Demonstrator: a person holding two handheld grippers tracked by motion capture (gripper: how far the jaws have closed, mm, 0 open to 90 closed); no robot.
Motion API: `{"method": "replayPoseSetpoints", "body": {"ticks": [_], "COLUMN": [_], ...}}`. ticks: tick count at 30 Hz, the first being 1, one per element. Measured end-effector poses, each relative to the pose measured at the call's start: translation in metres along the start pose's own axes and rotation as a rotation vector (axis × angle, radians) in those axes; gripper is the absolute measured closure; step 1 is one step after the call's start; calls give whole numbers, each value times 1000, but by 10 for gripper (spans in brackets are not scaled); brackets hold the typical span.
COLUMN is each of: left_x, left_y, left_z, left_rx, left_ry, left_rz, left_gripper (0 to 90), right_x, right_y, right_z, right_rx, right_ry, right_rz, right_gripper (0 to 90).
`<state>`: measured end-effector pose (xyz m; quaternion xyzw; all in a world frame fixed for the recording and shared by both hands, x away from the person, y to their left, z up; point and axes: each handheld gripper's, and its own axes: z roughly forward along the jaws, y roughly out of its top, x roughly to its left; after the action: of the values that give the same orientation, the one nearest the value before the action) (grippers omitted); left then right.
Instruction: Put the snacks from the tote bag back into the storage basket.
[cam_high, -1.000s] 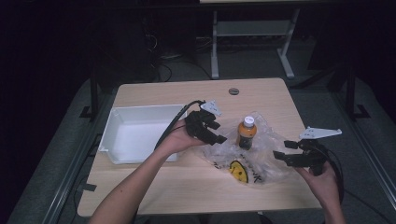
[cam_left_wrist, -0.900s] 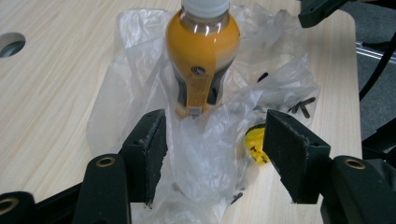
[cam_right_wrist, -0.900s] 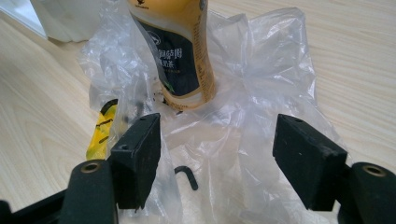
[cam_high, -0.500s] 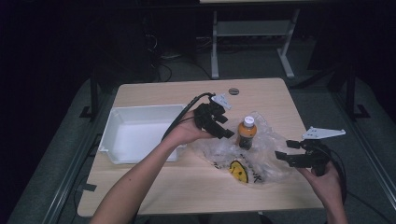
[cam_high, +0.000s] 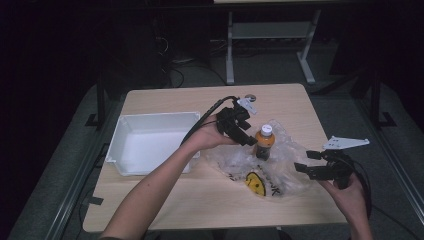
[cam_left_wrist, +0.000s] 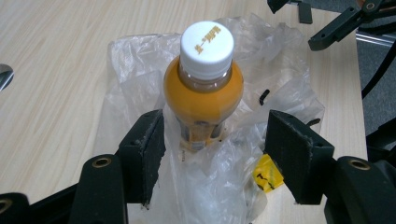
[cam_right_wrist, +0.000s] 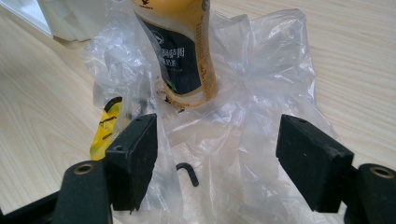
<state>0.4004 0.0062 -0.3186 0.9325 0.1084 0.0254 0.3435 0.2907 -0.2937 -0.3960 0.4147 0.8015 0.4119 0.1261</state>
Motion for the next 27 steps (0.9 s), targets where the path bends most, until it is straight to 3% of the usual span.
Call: {"method": "replayPoseSetpoints", "body": {"ticks": [6,17,18,27], "left_x": [2,5,4,4], "left_y": [7,21,22,29], "left_z": [6,14,15,21], "left_rx": [12,29,28,37], "left_ry": [-16,-26,-31,-40], "left_rz": [-6,35,22,35], "left_gripper": [374,384,388,408], "right_x": [1,-1,-1,-3], "right_y": [0,-1,-1,-1], "right_z": [0,-3,-4,-6], "right_rx": [-2,-10,-10,-21], "right_ry": [4,2,2,4], "right_rz": [-1,7,10,7], "right_gripper": [288,280,280,276]}}
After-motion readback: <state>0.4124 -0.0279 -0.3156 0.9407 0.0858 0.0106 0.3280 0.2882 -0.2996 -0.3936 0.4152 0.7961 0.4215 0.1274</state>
